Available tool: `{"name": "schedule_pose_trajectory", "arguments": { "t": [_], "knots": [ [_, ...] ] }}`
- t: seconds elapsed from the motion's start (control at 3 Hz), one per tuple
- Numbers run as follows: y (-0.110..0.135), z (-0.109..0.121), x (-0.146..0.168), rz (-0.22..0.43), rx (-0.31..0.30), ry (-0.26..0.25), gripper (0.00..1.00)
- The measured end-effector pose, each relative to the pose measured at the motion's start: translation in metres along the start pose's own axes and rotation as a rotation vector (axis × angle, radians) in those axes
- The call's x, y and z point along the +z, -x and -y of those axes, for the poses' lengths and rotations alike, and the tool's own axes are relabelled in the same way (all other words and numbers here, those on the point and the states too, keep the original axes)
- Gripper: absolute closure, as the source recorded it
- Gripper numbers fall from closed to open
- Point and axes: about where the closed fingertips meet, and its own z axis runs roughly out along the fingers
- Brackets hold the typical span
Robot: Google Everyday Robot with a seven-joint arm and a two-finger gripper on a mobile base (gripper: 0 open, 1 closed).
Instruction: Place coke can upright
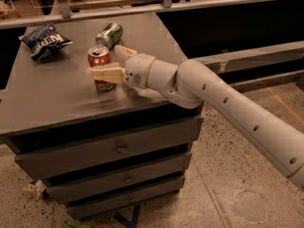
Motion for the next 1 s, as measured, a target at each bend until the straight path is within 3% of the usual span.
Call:
{"name": "schedule_pose_trajectory", "arguments": {
  "t": [0.67, 1.0],
  "knots": [
    [0.009, 0.005, -0.010, -0.048, -0.059, 0.013, 0.00],
    [0.015, 0.017, -0.027, -0.105, -0.117, 0.011, 0.00]
  ]
}}
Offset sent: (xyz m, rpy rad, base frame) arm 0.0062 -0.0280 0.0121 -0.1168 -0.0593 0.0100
